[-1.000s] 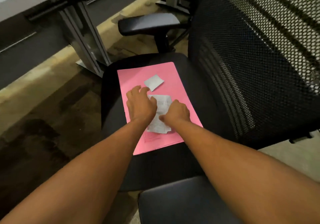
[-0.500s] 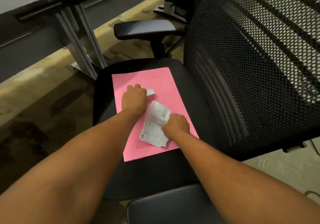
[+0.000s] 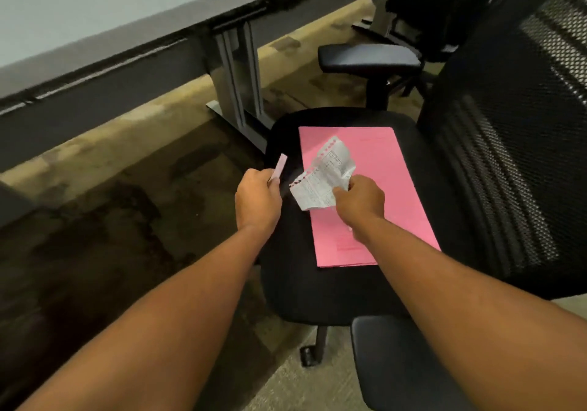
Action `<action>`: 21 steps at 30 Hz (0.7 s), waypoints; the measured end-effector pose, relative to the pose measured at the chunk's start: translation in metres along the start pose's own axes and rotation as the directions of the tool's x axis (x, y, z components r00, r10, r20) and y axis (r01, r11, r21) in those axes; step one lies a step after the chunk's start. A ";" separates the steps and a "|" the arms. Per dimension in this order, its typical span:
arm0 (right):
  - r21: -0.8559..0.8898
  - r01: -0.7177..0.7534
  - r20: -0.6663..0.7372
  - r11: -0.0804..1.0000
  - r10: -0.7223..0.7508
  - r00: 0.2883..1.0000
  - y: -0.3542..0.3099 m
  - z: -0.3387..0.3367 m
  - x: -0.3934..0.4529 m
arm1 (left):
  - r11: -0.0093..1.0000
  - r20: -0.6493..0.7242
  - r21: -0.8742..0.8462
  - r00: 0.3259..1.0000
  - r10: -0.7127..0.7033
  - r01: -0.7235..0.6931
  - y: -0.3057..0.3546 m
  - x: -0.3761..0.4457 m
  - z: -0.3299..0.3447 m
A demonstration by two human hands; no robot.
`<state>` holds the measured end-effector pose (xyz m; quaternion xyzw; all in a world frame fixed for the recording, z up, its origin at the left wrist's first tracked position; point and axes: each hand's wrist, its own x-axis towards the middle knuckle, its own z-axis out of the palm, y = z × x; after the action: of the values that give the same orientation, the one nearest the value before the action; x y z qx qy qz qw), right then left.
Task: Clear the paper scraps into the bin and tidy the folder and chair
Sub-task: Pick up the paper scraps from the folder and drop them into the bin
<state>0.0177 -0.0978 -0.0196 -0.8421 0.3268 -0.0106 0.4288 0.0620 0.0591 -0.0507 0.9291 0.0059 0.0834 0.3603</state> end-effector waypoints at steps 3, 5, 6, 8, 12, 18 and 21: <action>-0.029 0.044 0.047 0.999 -0.043 0.998 -0.026 0.028 -0.023 | 0.996 -0.041 0.008 0.995 -0.090 0.090 -0.038 -0.015 -0.034; -0.049 0.072 0.088 0.996 -0.067 0.994 -0.040 0.051 -0.042 | 0.987 -0.063 0.022 0.986 -0.156 0.157 -0.066 -0.026 -0.059; -0.058 0.092 0.108 0.994 -0.085 0.990 -0.047 0.066 -0.053 | 0.980 -0.071 0.015 0.978 -0.196 0.197 -0.082 -0.033 -0.074; -0.060 0.109 0.146 0.992 -0.099 0.984 -0.056 0.093 -0.075 | 0.962 -0.081 -0.021 0.958 -0.274 0.273 -0.112 -0.046 -0.099; -0.116 0.138 0.247 0.984 -0.106 0.963 -0.069 0.157 -0.124 | 0.898 -0.078 -0.043 0.895 -0.440 0.438 -0.181 -0.076 -0.150; -0.185 0.143 0.376 0.972 -0.065 0.924 -0.074 0.252 -0.203 | 0.821 -0.147 -0.068 0.809 -0.570 0.566 -0.280 -0.133 -0.211; -0.237 0.085 0.446 0.968 0.031 0.894 -0.066 0.303 -0.250 | 0.763 -0.163 -0.052 0.749 -0.643 0.644 -0.334 -0.170 -0.240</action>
<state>-0.0524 0.2861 -0.0970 -0.8737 0.2067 0.2181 0.3825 -0.1273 0.4542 -0.1258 0.8610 0.3564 0.0336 0.3614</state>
